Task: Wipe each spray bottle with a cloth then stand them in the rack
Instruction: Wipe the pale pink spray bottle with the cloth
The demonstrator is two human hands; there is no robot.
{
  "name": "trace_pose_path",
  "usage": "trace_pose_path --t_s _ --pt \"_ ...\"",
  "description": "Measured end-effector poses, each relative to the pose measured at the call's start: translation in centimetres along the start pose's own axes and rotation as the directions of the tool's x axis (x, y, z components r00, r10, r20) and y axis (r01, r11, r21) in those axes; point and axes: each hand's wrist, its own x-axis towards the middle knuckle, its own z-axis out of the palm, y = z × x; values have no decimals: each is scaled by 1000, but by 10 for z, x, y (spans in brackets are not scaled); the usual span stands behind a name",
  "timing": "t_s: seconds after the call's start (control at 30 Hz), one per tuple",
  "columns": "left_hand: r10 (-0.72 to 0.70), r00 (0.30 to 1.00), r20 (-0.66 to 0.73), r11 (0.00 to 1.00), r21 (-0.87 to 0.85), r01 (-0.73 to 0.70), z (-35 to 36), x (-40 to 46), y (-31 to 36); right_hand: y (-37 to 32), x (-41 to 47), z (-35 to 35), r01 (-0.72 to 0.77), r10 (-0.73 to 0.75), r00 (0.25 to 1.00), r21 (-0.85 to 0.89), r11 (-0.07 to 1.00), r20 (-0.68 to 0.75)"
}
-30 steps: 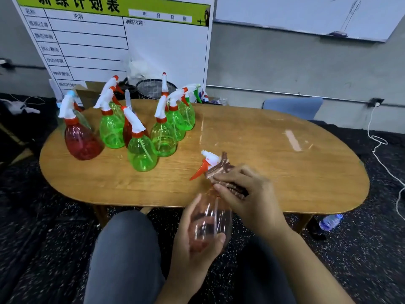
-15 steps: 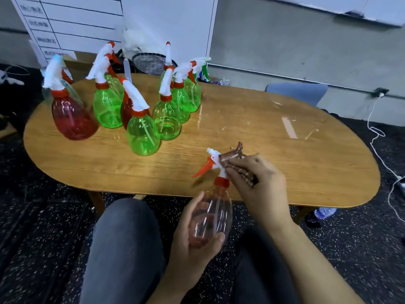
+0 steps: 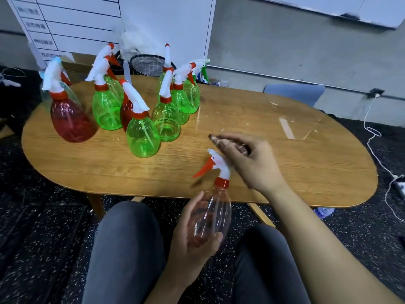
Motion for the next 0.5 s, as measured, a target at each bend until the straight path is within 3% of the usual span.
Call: trace_pose_path --t_s 0.1,0.27,0.4,0.5 --pt "-6 1000 15 1000 4 6 -1 -3 1 6 1 4 -21 35 995 -139 990 96" --pt "-15 1000 -23 1000 -6 15 0 -5 -2 20 -13 -5 -75 80 989 -43 996 126" --pt "-14 998 -66 998 -67 10 -1 -2 -2 34 -22 -27 -85 97 958 -57 995 268" --pt "-19 999 -44 997 -82 16 3 -1 -2 32 -19 -38 -15 31 993 -139 990 113"
